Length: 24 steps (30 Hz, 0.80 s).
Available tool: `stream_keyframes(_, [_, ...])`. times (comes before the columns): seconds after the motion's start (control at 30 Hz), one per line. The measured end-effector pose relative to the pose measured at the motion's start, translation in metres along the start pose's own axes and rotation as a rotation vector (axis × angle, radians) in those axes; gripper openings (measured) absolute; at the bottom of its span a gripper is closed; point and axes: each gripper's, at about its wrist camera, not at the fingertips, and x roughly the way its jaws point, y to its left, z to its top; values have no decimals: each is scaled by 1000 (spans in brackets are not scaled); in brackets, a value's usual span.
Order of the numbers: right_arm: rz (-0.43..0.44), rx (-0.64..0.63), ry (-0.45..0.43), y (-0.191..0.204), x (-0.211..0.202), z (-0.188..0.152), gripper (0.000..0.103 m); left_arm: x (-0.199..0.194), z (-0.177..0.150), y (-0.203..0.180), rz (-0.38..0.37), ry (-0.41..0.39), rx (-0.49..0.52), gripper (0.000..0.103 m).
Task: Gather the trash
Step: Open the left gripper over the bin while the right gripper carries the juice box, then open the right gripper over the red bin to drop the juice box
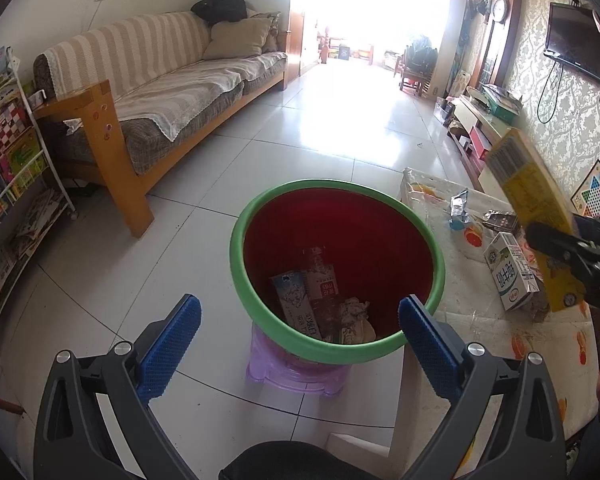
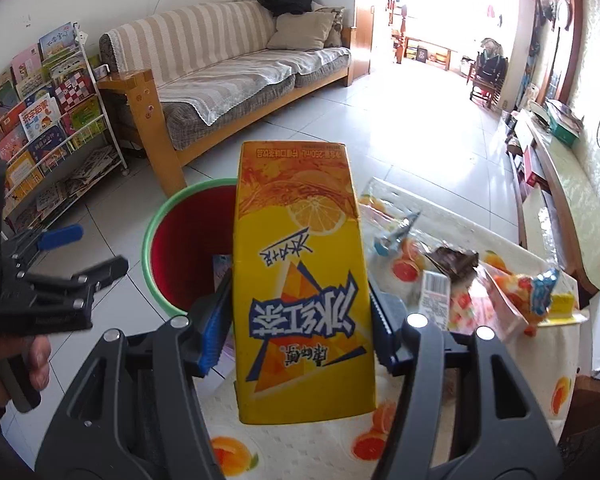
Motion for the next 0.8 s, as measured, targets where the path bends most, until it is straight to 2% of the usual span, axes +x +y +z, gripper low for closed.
stream_keyframes(0.23, [26, -72, 48, 42, 62, 30, 58, -22, -9, 29, 13, -27, -57, 95])
stream_keyframes(0.53, [21, -104, 170, 61, 119, 28, 59, -18, -21, 52, 15, -4, -129, 95])
stream_keyframes(0.6, [17, -128, 185, 65, 125, 28, 79, -17, -23, 53, 16, 0, -130, 95])
stream_keyframes(0.7, [-1, -163, 174, 70, 121, 29, 90, -16, -22, 52, 11, 0, -130, 95])
stream_keyframes(0.8, [10, -151, 159, 67, 109, 29, 96, -15, -22, 48, 5, 0, -126, 95])
